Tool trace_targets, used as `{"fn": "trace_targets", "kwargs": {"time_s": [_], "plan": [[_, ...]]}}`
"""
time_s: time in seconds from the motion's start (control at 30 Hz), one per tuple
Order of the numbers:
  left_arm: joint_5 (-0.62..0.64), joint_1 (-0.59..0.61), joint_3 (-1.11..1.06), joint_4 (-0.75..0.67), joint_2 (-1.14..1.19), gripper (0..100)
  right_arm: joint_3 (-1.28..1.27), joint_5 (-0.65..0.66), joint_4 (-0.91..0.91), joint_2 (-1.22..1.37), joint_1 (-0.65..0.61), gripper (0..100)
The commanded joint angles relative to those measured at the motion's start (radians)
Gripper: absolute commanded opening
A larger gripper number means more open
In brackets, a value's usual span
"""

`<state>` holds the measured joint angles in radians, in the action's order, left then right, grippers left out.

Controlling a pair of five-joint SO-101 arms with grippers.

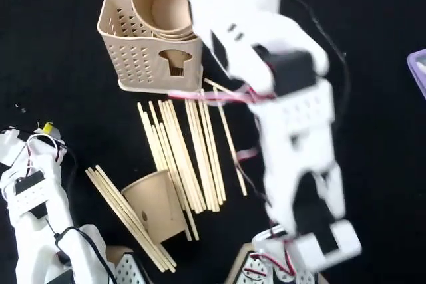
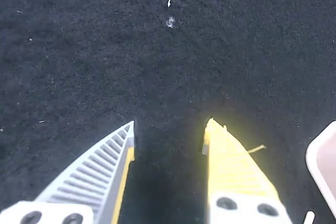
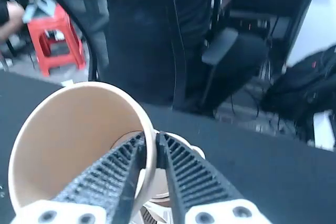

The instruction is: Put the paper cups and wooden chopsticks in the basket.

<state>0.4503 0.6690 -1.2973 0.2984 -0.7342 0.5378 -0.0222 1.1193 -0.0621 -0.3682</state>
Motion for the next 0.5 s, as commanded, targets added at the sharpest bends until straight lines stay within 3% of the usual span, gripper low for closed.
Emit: {"fn": "trace_targets", "kwargs": {"time_s": [0.0,0.13,0.47], "plan": [[-0.011,-0.035,0.041,-0.011,-0.015,21,0.131,-0.008,-0.037,0.162,-0.011,1.1],[-0.069,-0.044,0.041,-0.011,-0.015,21,0.231,-0.008,-0.026,0.254,0.008,1.1],[-0.069,-0.047,0.041,-0.011,-0.015,21,0.352,-0.009,-0.026,0.275,0.014,1.1]]}}
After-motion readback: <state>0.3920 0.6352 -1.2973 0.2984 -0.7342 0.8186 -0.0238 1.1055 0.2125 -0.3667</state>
